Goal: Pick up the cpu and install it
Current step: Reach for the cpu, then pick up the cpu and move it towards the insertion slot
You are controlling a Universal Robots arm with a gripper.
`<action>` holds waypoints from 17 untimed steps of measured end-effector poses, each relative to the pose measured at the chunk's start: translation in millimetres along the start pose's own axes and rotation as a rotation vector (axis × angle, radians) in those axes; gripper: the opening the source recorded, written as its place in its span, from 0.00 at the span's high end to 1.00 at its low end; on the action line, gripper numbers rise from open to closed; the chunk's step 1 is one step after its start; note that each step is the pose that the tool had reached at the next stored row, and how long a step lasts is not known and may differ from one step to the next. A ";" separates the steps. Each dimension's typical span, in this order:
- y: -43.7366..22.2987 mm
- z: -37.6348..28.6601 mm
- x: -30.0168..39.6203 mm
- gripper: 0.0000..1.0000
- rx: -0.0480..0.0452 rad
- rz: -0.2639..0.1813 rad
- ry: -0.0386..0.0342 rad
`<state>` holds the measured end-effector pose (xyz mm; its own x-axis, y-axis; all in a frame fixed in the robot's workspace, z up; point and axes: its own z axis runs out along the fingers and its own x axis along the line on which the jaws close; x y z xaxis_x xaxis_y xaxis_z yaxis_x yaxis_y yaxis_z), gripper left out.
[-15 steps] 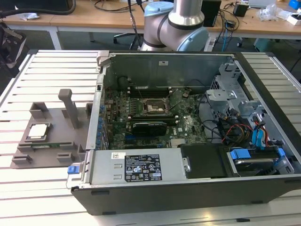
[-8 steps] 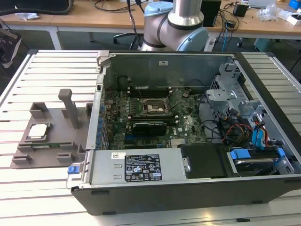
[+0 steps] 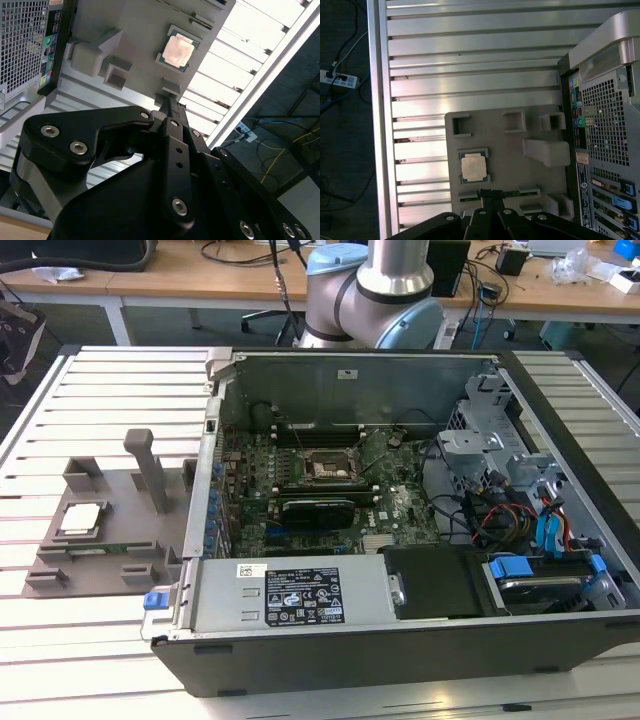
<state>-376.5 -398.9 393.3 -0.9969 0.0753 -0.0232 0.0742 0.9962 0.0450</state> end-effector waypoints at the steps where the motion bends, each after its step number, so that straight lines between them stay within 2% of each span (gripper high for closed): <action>1: 0.0 0.0 0.0 0.89 -0.0001 0.000 -0.0001; 13: 0.0 0.0 0.3 0.89 0.0000 0.000 -0.0001; 15: 0.0 0.0 0.3 0.64 0.0000 0.000 0.0000; 16: 0.0 0.0 0.3 0.58 0.0000 0.000 -0.0001; 17: 0.0 0.0 0.4 0.46 0.0000 0.000 0.0000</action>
<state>-376.9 -398.9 393.3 -0.9969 0.0753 -0.0233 0.0741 0.9962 0.0450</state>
